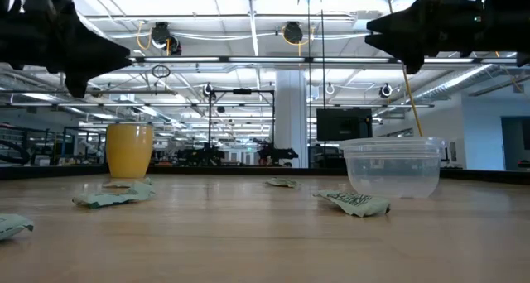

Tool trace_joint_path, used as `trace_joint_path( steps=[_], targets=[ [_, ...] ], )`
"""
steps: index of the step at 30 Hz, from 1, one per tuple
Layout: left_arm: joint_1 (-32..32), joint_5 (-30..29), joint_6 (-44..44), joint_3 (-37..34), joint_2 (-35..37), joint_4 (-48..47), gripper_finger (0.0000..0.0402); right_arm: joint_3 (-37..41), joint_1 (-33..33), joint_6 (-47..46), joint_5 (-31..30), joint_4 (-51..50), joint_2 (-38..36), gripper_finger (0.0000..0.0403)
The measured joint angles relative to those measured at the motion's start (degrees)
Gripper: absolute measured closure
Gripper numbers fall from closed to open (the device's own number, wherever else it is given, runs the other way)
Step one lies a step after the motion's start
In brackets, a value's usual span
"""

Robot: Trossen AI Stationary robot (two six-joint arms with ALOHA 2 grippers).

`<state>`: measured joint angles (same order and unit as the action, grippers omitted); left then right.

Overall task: Pick and place Stevia / Truvia into bins
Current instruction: Put the stevia packet into the transparent container

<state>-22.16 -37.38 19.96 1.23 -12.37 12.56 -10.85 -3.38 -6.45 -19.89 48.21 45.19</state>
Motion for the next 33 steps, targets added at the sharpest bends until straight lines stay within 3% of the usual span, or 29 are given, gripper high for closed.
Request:
trace_joint_path(
  steps=[3,6,9,12,17,20,23,26,33],
  targets=[
    [0.99,5.27,6.27,0.00,-0.01,0.20,0.0298,0.00,0.04,-0.15,-1.40,0.00,-0.02,0.0238],
    [1.78,2.89,10.50,0.00,0.00,-0.96,0.0298,0.00,0.02,0.23,-1.08,-0.37,-0.02,0.0238],
    [2.78,-0.21,8.88,0.01,0.00,-0.64,0.0298,0.00,0.02,0.32,-1.31,0.02,0.02,0.0238],
    [3.76,5.28,5.70,0.27,-0.01,4.24,0.0298,0.00,0.02,1.22,-1.04,1.48,-0.02,0.0238],
    [5.05,8.85,-2.37,9.18,-2.25,1.16,0.0298,0.00,0.02,1.12,-0.60,5.97,-0.04,0.0238],
    [5.91,8.70,-5.92,17.44,-6.45,-6.80,0.0298,-0.38,0.03,0.94,4.67,6.24,-0.02,0.0238],
    [6.89,7.35,-6.00,24.76,-12.44,-14.78,0.0298,-3.90,-0.25,-0.02,7.86,-0.43,0.86,0.0238],
    [8.28,7.34,-6.81,29.58,-19.15,-20.67,0.0298,-10.61,-0.18,2.47,4.97,-11.63,4.09,0.0238],
    [10.72,8.85,-2.53,31.67,-32.86,-25.02,0.0298,-27.79,-0.13,3.78,2.02,-33.31,15.29,0.0238]
  ],
)
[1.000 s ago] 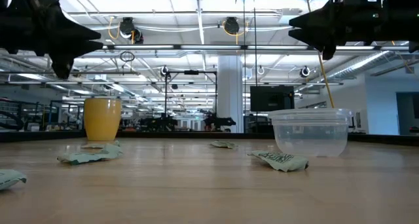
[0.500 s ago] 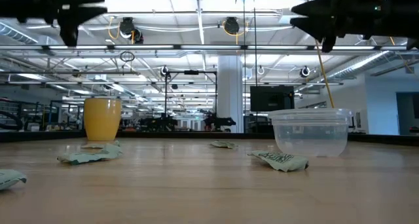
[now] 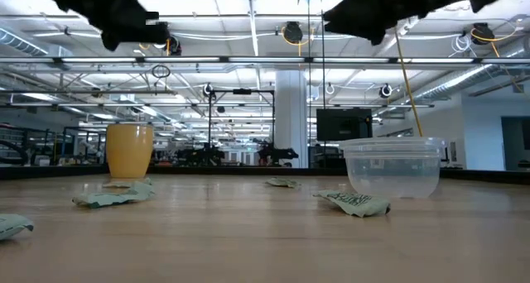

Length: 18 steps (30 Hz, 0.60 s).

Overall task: Pick and place Stevia / Truvia into bins
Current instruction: Put the stevia packet into the transparent container

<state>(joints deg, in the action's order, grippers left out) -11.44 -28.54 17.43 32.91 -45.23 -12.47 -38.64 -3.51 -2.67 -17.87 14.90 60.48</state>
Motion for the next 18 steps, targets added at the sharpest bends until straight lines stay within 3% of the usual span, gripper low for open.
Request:
trace_joint_path(
  steps=[7,18],
  targets=[
    [-0.04,9.21,6.20,-0.16,-10.35,-13.12,0.0298,-1.13,-1.77,-4.04,0.07,-7.73,6.45,0.0238],
    [-2.47,7.36,9.99,-2.38,-28.50,1.81,0.0298,-1.11,-2.23,-4.19,0.02,-6.56,9.11,0.0238]
  ],
)
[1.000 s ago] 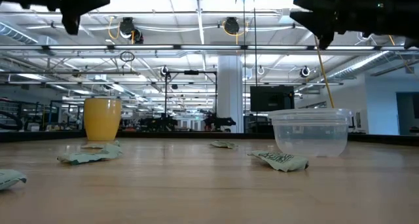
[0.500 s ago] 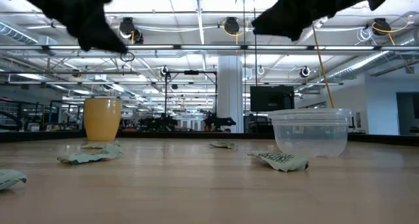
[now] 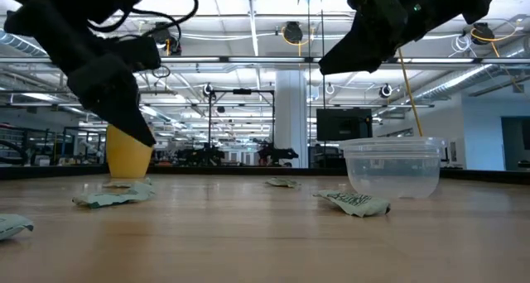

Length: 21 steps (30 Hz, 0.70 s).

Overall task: Pick and place Stevia / Truvia into bins
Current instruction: Put the stevia packet into the transparent container

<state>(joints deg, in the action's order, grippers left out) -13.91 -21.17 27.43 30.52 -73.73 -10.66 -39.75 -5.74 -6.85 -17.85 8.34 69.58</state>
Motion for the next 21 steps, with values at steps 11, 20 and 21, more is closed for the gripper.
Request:
trace_joint_path(
  steps=[11,20,21],
  targets=[
    [-1.70,0.13,1.92,0.00,-10.99,3.75,0.0298,0.01,0.00,0.00,0.00,-0.25,0.00,0.0238],
    [-1.93,-0.06,2.72,0.15,-13.11,5.02,0.0373,0.01,0.00,0.00,0.00,-0.26,-0.01,0.0238],
    [-1.93,-0.03,2.74,0.15,-12.91,4.97,0.0386,0.01,0.01,0.00,0.00,-0.26,-0.01,0.0238]
  ],
)
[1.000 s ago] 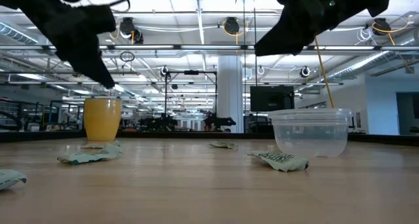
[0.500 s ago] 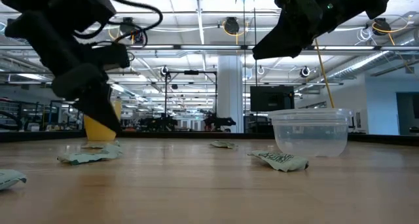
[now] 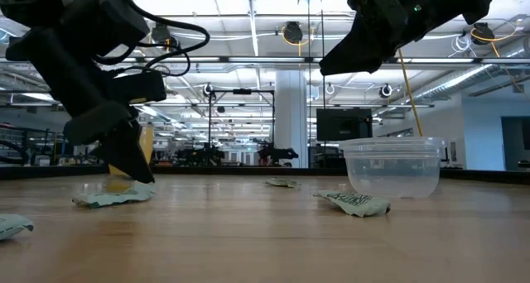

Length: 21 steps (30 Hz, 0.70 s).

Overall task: Pick and place Stevia / Truvia into bins
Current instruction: Put the stevia packet into the transparent container

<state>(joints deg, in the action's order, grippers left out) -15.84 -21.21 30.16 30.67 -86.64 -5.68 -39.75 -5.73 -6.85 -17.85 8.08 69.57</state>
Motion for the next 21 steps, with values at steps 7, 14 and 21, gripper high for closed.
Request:
trace_joint_path(
  steps=[7,14,21],
  targets=[
    [-0.11,-0.89,-2.20,1.41,0.04,5.78,0.0396,0.00,-0.01,0.00,0.00,0.17,-0.01,0.0238],
    [-0.11,0.20,-13.71,8.75,0.14,15.34,0.0397,0.02,-0.01,-0.01,0.08,-0.05,-0.01,0.0238],
    [0.12,0.15,-21.10,13.51,0.16,17.33,0.0397,0.22,-0.76,-3.83,9.13,-0.30,-0.03,0.0238]
  ],
)
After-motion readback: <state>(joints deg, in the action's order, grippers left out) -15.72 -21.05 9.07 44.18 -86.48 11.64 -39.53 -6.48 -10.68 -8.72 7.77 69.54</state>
